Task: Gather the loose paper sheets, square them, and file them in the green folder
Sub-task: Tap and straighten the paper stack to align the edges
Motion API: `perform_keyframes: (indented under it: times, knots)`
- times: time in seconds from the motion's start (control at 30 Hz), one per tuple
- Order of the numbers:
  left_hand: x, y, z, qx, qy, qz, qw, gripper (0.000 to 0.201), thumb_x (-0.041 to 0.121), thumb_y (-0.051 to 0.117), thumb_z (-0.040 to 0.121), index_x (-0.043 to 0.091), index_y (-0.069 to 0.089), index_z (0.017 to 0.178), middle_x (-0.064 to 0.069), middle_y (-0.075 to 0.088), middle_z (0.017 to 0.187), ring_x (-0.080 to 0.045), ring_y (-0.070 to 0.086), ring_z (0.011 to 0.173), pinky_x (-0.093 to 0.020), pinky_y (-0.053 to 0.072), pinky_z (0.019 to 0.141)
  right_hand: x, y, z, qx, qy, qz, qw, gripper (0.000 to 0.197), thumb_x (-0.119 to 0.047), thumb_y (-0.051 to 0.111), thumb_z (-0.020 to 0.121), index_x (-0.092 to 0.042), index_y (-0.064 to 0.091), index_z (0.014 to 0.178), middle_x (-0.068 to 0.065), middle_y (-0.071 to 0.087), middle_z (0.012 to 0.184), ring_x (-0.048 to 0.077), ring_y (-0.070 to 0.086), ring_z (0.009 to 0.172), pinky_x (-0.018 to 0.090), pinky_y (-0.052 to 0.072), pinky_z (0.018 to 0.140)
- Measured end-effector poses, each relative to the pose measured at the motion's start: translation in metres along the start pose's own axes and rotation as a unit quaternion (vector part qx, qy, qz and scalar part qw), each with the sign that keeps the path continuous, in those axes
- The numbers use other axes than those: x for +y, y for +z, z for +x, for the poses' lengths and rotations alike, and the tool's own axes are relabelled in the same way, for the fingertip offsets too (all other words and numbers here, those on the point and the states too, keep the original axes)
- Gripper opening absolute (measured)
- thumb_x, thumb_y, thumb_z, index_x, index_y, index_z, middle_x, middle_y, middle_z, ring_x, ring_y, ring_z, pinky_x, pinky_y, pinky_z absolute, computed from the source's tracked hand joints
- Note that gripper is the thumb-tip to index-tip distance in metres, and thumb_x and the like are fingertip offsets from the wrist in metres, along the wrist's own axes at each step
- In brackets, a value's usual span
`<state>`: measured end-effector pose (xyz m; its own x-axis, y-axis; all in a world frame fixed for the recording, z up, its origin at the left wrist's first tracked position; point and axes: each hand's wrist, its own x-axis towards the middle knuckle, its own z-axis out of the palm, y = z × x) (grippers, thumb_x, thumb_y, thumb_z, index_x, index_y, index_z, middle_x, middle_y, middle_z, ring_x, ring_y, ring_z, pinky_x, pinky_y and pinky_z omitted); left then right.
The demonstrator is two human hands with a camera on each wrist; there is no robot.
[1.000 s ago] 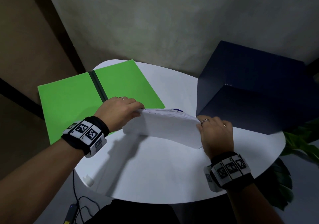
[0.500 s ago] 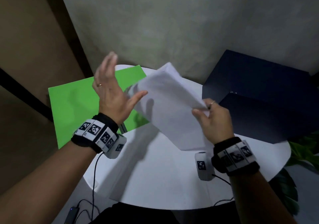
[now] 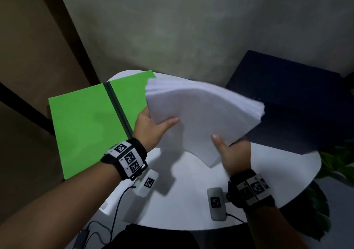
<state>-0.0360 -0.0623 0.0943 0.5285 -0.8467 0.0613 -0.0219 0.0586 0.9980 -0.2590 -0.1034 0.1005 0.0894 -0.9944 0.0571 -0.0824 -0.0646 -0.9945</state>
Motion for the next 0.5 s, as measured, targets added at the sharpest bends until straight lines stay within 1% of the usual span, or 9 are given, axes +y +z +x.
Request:
perform_keyframes:
  times: [0.07,0.1,0.17,0.2,0.27,0.33,0.37,0.43,0.5]
  knots:
    - [-0.016,-0.007,-0.005,-0.063,-0.050,0.029,0.996,0.072,0.014,0.091,0.060,0.006,0.056,0.122,0.007,0.071,0.107,0.002,0.069,0.095,-0.022,0.055,0.087,0.009,-0.001,-0.007,0.038,0.048,0.005,0.998,0.038,0.005,0.083,0.070,-0.022,0.065,0.089,-0.016,0.070,0.082,-0.013,0.067,0.074,0.004,0.049,0.067]
    - [-0.024,-0.010,-0.005,-0.086,-0.068,0.039,0.993,0.081,0.022,0.093,0.056,0.008,0.053,0.126,0.004,0.071,0.111,-0.004,0.068,0.102,-0.027,0.054,0.093,0.012,-0.002,-0.008,0.055,0.059,0.004,0.997,0.040,0.006,0.084,0.067,-0.023,0.064,0.086,-0.016,0.068,0.085,-0.014,0.066,0.071,0.003,0.048,0.065]
    - [-0.030,-0.010,-0.006,-0.116,-0.097,0.050,0.987,0.090,0.039,0.093,0.054,0.012,0.052,0.130,0.003,0.070,0.118,-0.010,0.067,0.110,-0.034,0.052,0.099,0.019,-0.004,-0.007,0.071,0.073,0.003,0.995,0.042,0.004,0.087,0.065,-0.023,0.064,0.087,-0.014,0.069,0.087,-0.015,0.066,0.072,0.003,0.049,0.065]
    - [-0.032,-0.009,-0.007,-0.120,-0.103,0.048,0.986,0.088,0.040,0.092,0.056,0.012,0.053,0.130,0.002,0.070,0.119,-0.012,0.067,0.111,-0.035,0.052,0.099,0.023,-0.005,-0.008,0.070,0.080,0.008,0.994,0.042,0.003,0.087,0.065,-0.023,0.065,0.089,-0.015,0.071,0.085,-0.015,0.066,0.073,0.003,0.049,0.066]
    - [-0.033,-0.005,-0.006,-0.105,-0.095,0.041,0.989,0.074,0.027,0.089,0.065,0.009,0.055,0.128,-0.001,0.071,0.118,-0.012,0.068,0.108,-0.032,0.054,0.095,0.027,-0.004,-0.008,0.058,0.090,0.017,0.994,0.040,0.003,0.086,0.067,-0.024,0.066,0.089,-0.018,0.074,0.077,-0.013,0.067,0.075,0.004,0.050,0.066]
    - [-0.034,-0.002,-0.006,-0.092,-0.087,0.037,0.991,0.055,0.010,0.082,0.075,0.003,0.057,0.123,0.000,0.071,0.111,-0.005,0.070,0.099,-0.023,0.055,0.088,0.030,-0.002,-0.007,0.049,0.094,0.031,0.994,0.036,0.004,0.083,0.071,-0.024,0.067,0.088,-0.024,0.074,0.077,-0.010,0.069,0.075,0.006,0.051,0.066]
    - [-0.034,-0.001,-0.007,-0.087,-0.084,0.041,0.992,0.047,0.004,0.079,0.077,0.002,0.059,0.120,0.002,0.072,0.107,0.001,0.070,0.093,-0.018,0.055,0.084,0.030,-0.001,-0.007,0.049,0.090,0.040,0.994,0.035,0.004,0.082,0.072,-0.023,0.067,0.088,-0.024,0.074,0.077,-0.008,0.069,0.075,0.007,0.051,0.066]
    - [-0.036,0.001,-0.009,-0.076,-0.073,0.054,0.993,0.044,0.001,0.077,0.078,0.002,0.061,0.119,0.002,0.071,0.105,0.007,0.068,0.088,-0.013,0.053,0.081,0.031,0.001,-0.006,0.057,0.084,0.049,0.994,0.033,0.005,0.081,0.073,-0.021,0.069,0.088,-0.020,0.075,0.078,-0.004,0.071,0.076,0.010,0.052,0.067]
    - [-0.038,0.004,-0.015,-0.076,-0.065,0.053,0.994,0.046,0.000,0.076,0.079,0.000,0.058,0.122,0.002,0.070,0.107,0.008,0.067,0.090,-0.012,0.052,0.082,0.036,0.002,-0.008,0.064,0.092,0.046,0.993,0.030,0.003,0.082,0.072,-0.019,0.070,0.089,-0.015,0.077,0.081,0.000,0.072,0.079,0.014,0.054,0.070]
